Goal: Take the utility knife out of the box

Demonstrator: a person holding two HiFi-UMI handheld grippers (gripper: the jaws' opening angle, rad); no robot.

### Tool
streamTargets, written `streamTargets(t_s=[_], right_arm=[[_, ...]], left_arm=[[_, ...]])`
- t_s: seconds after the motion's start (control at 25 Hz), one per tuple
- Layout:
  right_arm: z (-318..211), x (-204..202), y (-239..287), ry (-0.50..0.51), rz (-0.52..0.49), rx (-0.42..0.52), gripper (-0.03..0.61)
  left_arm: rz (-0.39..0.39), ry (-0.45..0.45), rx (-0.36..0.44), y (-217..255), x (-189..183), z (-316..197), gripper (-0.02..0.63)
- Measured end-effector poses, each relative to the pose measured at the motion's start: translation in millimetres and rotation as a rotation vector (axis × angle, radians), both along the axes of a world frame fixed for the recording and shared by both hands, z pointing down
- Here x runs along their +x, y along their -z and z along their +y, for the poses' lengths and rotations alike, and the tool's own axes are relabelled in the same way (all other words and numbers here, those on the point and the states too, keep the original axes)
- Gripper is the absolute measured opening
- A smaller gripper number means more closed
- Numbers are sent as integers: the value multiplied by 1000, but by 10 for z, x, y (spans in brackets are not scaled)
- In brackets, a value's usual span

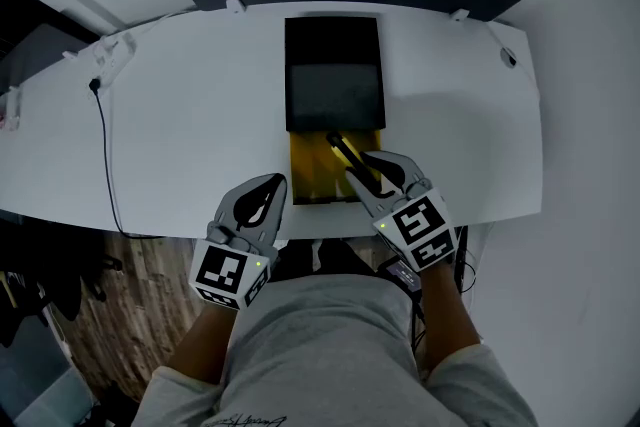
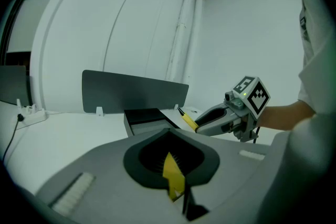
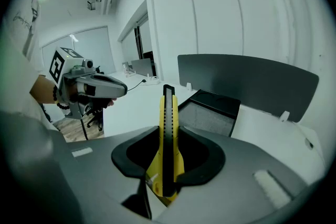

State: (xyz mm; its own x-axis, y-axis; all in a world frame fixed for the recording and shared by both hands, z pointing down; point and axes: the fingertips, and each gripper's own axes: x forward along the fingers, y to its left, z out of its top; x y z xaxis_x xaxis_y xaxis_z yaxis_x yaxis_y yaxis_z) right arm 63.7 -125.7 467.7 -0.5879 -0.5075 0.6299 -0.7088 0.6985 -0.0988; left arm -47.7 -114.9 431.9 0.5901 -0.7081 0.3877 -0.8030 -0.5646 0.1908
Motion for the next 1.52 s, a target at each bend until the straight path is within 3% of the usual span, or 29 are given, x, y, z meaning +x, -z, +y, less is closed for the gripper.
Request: streamTargets(t_s=[0.76,1.52], right_arm=[[243,143,520,-142,-194,58,132],[340,118,816,-151,-252,107,132]], left_arm=[[5,-23,68,370,154,75,0],[21,-9,117,618,181,89,0]])
